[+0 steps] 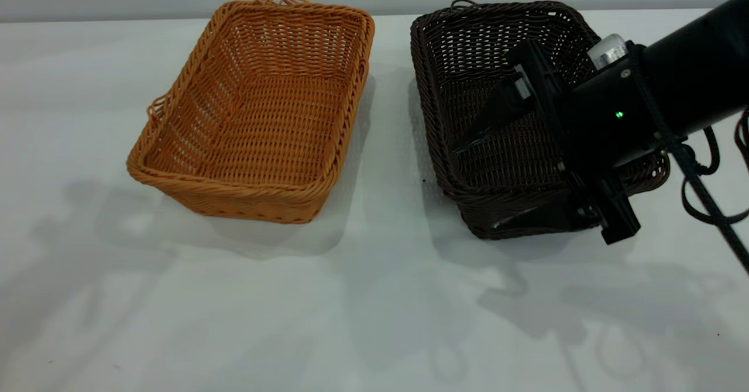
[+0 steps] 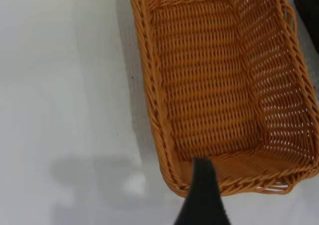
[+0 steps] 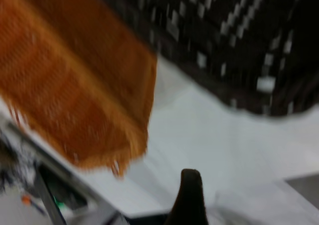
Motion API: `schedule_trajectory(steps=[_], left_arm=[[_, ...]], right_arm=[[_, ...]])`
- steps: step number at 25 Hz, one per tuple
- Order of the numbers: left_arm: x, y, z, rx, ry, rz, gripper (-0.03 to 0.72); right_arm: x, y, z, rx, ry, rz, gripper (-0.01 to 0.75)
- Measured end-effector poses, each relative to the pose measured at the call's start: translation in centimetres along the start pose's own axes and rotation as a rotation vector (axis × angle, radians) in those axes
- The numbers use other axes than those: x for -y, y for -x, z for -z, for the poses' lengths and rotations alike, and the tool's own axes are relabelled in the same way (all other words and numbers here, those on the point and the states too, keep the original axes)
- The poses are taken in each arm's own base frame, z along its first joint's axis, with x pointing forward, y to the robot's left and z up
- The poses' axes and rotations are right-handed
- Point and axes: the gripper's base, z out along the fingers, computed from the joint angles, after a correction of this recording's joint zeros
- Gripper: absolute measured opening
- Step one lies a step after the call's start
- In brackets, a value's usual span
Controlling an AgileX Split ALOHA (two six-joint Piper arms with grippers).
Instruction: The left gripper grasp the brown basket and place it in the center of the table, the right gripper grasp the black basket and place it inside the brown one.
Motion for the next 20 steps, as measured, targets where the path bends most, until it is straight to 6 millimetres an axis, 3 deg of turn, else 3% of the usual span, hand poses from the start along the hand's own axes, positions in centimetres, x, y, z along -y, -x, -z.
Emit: schedule_trajectory(steps=[7,12,20], left_arm=[[0.0,0.0,0.0,0.004,0.002,0.000,0.509],[-0.1,0.2,-0.1,0.018,0.012,0.001,0.509],[-0.8,-0.3,-2.6,-0.051,0.011,0.022,0.509]], right_arm=[[0.8,1.1,-0.8,0.113,-0.069,-0.166,0.556],[0.5,0.8,-2.1,0.222,-0.123,-0.175,0.554],[1.1,0.0,-3.1,0.428,-0.174,-0.322,0.547]])
